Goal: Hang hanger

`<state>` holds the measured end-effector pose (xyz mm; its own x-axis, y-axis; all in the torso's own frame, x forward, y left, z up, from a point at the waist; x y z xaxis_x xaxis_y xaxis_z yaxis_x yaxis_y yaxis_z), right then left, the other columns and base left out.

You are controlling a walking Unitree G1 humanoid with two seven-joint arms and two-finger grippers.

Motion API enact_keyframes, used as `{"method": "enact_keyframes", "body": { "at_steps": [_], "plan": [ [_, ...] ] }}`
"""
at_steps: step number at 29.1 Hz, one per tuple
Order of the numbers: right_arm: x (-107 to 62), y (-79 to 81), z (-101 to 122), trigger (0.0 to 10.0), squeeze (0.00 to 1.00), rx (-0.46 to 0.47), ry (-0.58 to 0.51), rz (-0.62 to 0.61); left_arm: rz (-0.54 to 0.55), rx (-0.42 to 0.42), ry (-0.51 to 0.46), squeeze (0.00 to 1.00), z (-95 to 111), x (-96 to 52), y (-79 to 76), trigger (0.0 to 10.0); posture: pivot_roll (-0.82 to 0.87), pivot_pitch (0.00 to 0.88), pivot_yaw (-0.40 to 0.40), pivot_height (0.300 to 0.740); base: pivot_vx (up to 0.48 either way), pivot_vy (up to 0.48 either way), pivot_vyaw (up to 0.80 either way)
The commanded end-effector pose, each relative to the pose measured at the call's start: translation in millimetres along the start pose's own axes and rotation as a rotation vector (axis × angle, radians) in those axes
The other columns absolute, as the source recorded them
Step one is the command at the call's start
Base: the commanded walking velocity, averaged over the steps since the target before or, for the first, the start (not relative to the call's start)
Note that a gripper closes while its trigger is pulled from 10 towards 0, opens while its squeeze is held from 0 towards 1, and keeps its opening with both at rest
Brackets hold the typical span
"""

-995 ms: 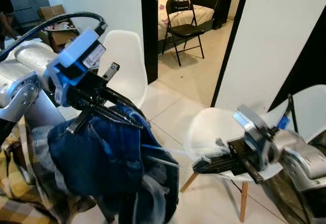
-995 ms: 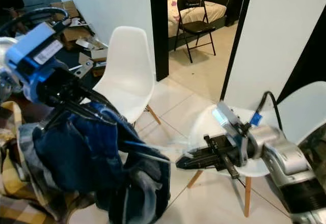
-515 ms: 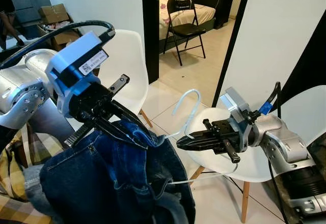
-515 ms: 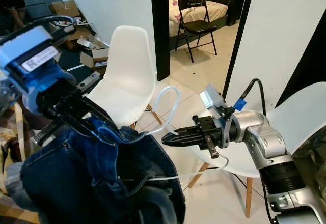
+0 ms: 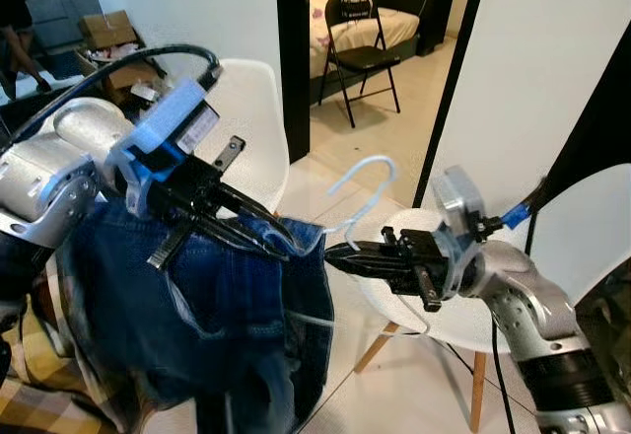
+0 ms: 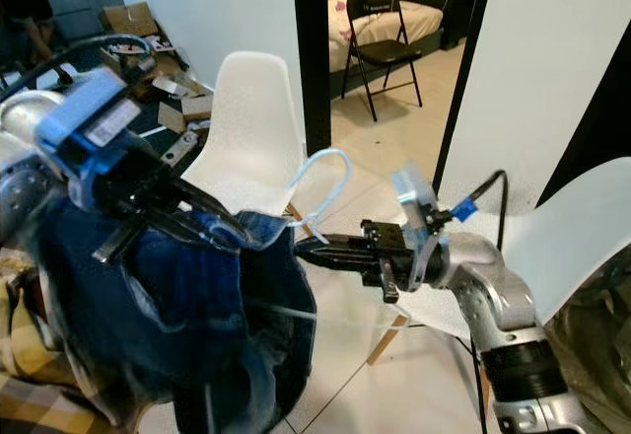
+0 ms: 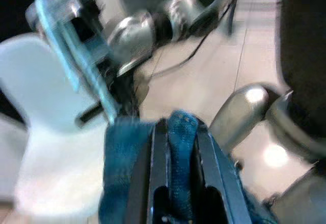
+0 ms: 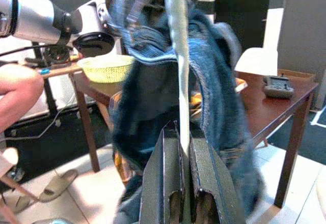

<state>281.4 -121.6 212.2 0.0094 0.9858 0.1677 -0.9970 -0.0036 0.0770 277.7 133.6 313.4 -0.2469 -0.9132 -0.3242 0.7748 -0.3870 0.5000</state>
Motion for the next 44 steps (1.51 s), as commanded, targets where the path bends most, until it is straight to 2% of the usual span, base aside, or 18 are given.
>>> {"method": "enact_keyframes", "body": {
  "at_steps": [1,6,14,15,16,17,22,25,27,31,34,35,38,44],
  "plan": [
    [2.1,6.6,17.3,10.0,0.00,-0.059,-0.085,0.038,0.041,-0.009,0.059,0.00,-10.9,-7.8,-0.4,10.0,0.02,0.000,0.052,0.740,0.000,0.000,0.00],
    [2.4,8.3,18.9,10.0,0.00,-0.064,-0.118,0.025,0.115,-0.005,0.102,0.00,-17.6,-18.8,2.2,10.0,0.02,0.000,0.053,0.740,0.000,0.000,0.00],
    [10.9,8.8,16.5,10.0,0.00,-0.067,-0.149,0.009,0.148,0.006,0.087,0.00,-19.9,-15.4,2.4,10.0,0.03,0.000,0.055,0.740,0.000,0.000,0.00],
    [13.0,9.8,15.3,10.0,0.00,-0.065,-0.155,0.005,0.154,0.009,0.077,0.90,-19.8,-12.7,3.2,10.0,0.03,0.000,0.057,0.740,0.000,0.000,0.00],
    [13.0,9.8,15.3,10.0,0.00,-0.065,-0.155,0.005,0.154,0.009,0.077,0.90,-19.8,-12.7,3.2,10.0,0.03,0.000,0.057,0.740,0.000,0.000,0.00],
    [14.4,10.5,14.6,10.0,0.00,-0.064,-0.160,0.002,0.156,0.008,0.061,1.00,-19.0,-9.8,3.7,10.0,0.03,0.000,0.056,0.740,0.000,0.000,0.00],
    [17.0,11.6,13.6,10.0,0.00,-0.061,-0.166,-0.011,0.233,0.063,-0.024,1.00,-6.9,-3.1,14.3,10.0,0.03,0.000,0.056,0.740,0.000,0.000,0.00],
    [17.0,11.6,13.6,10.0,0.00,-0.061,-0.166,-0.011,0.233,0.063,-0.024,1.00,-6.9,-3.1,14.3,10.0,0.03,0.000,0.056,0.740,0.000,0.000,0.00],
    [18.1,11.3,11.0,10.0,0.00,-0.057,-0.158,-0.019,0.313,0.096,-0.072,1.00,4.2,-7.3,22.3,10.0,0.03,0.000,0.048,0.740,0.000,0.000,0.00],
    [18.3,11.6,7.8,10.0,0.00,-0.053,-0.146,-0.023,0.356,0.100,-0.109,1.00,13.4,-15.1,23.8,10.0,0.03,0.000,0.048,0.740,0.000,0.000,0.00],
    [15.7,12.3,4.2,10.0,0.00,-0.046,-0.125,-0.028,0.383,0.086,-0.088,1.00,16.7,-27.3,21.0,10.0,0.04,0.000,0.045,0.740,0.000,0.000,0.00],
    [15.7,12.3,4.2,10.0,0.00,-0.046,-0.125,-0.028,0.383,0.086,-0.088,1.00,16.7,-27.3,21.0,10.0,0.04,0.000,0.045,0.740,0.000,0.000,0.00],
    [11.1,12.5,2.2,10.0,0.00,-0.042,-0.105,-0.036,0.367,0.066,-0.035,1.00,17.0,-38.4,12.1,10.0,0.05,0.000,0.041,0.740,0.000,0.000,0.00],
    [9.8,12.2,1.8,10.0,0.00,-0.042,-0.095,-0.042,0.289,0.033,0.028,1.00,14.6,-41.4,-3.1,10.0,0.05,0.000,0.040,0.740,0.000,0.000,0.00]
  ]
}}
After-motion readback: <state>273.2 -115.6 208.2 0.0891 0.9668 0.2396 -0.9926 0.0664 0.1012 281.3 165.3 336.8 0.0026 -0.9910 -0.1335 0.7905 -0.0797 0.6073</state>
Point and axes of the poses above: a point about 5 cm out from each wrist's last joint towards the gripper, its own x axis pointing out of the wrist towards the gripper, its own z axis along the axis of the wrist's last joint, y = z × x, the point moved 2 cm from there along x, pointing out of the wrist towards the gripper, and after that the axes turned 6 degrees about x, right-handed, at the moved point
